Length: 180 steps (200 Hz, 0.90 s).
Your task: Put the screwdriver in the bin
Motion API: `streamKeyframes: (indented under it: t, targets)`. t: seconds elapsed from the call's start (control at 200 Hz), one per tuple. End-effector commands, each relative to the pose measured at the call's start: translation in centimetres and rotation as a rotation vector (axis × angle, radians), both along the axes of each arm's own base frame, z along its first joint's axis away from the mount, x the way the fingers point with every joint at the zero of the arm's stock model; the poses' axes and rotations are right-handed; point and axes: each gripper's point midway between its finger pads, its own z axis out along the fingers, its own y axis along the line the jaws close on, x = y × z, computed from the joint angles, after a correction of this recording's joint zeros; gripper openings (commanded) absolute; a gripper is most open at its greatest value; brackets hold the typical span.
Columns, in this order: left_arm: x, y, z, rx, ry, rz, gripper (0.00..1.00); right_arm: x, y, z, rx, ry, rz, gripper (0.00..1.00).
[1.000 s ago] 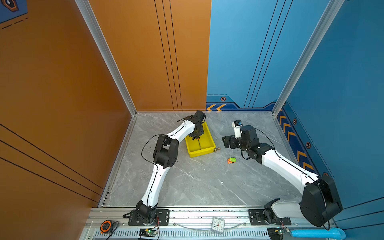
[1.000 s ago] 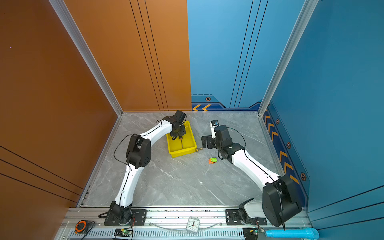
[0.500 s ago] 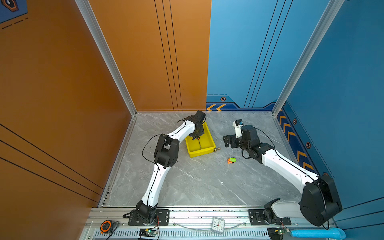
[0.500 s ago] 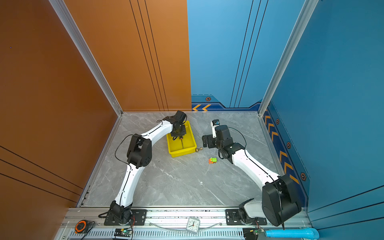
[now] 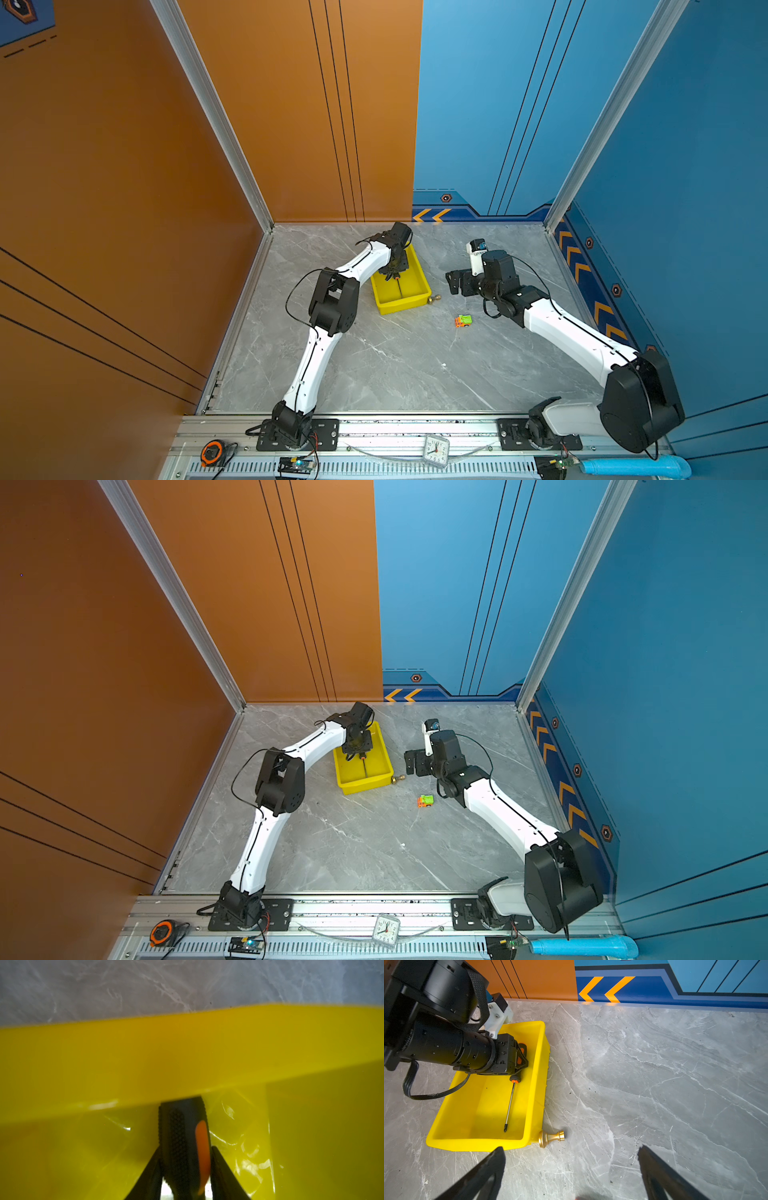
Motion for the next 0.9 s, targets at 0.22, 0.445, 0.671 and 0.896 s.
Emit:
streamKeyframes:
  t: [0.22, 0.445, 0.671, 0.896]
  targets:
    - [0.0, -0.5, 3.9, -0.034, -0.044, -0.043, 0.49, 0.2, -1.3, 3.5, 0.018, -0.089, -0.072, 1.00]
    - [-1.9, -0.7, 8.6, -0.068, -0.109, -0.090, 0.61, -0.4, -2.5, 4.4, 0.016, -0.128, -0.119, 1.00]
    - [-6.6, -0.1, 11.8, -0.102, -0.179, -0.128, 0.96, -1.4, -4.2, 5.0, 0.017, -0.144, -0.170, 1.00]
    - [-11.5, 2.8, 15.1, -0.055, -0.279, -0.166, 0.98, -2.3, -6.6, 4.8, 0.042, -0.129, -0.245, 1.00]
